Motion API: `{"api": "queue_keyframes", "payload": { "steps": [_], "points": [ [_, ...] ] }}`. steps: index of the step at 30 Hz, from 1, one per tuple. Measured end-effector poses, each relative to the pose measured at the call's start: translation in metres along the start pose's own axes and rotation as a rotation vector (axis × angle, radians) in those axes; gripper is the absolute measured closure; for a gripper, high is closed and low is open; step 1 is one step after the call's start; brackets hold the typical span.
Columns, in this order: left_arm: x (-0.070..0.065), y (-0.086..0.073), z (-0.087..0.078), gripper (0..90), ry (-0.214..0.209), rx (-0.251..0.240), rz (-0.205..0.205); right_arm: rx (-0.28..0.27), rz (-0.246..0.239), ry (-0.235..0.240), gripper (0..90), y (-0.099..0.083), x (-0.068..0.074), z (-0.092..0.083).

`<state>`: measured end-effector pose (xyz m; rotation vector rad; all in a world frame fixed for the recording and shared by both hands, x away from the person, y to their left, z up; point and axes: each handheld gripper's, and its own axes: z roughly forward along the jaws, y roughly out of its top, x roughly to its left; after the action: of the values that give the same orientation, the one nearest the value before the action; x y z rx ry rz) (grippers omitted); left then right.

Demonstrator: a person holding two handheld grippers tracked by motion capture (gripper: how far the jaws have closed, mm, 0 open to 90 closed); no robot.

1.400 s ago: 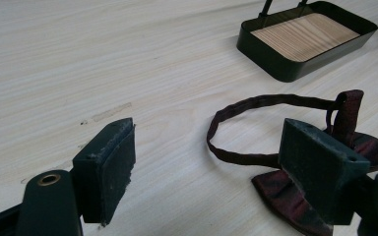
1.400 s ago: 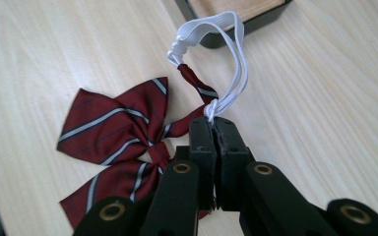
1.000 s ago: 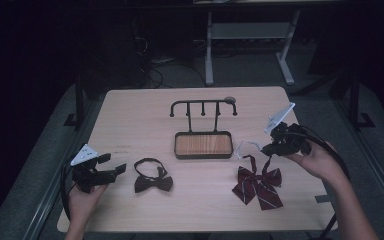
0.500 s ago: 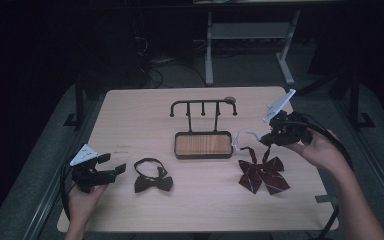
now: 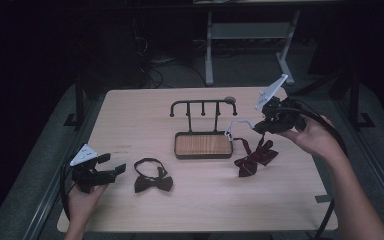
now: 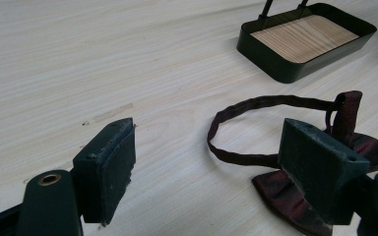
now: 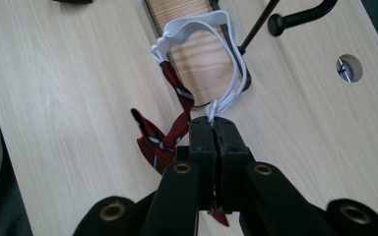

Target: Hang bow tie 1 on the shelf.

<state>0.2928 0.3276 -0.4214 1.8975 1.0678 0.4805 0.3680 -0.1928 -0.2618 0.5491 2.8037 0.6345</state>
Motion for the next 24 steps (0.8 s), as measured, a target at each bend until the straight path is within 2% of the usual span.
{"api": "queue_keyframes", "payload": {
  "steps": [8,15,16,24],
  "points": [
    [0.0,0.0,-0.001,21.8,-0.002,-0.001,-0.002,-0.014,0.008,-0.011,87.5,0.011,-0.01,-0.001],
    [0.001,0.0,-0.001,21.8,-0.002,0.007,0.008,-0.006,0.008,-0.026,87.5,0.022,-0.018,-0.001],
    [0.0,0.0,-0.001,21.8,-0.003,-0.001,-0.001,-0.006,0.01,-0.026,87.5,0.023,-0.02,0.0],
    [-0.001,0.0,0.0,21.8,-0.004,-0.003,-0.002,0.006,0.036,-0.033,87.5,0.027,-0.034,0.003]
  ]
}}
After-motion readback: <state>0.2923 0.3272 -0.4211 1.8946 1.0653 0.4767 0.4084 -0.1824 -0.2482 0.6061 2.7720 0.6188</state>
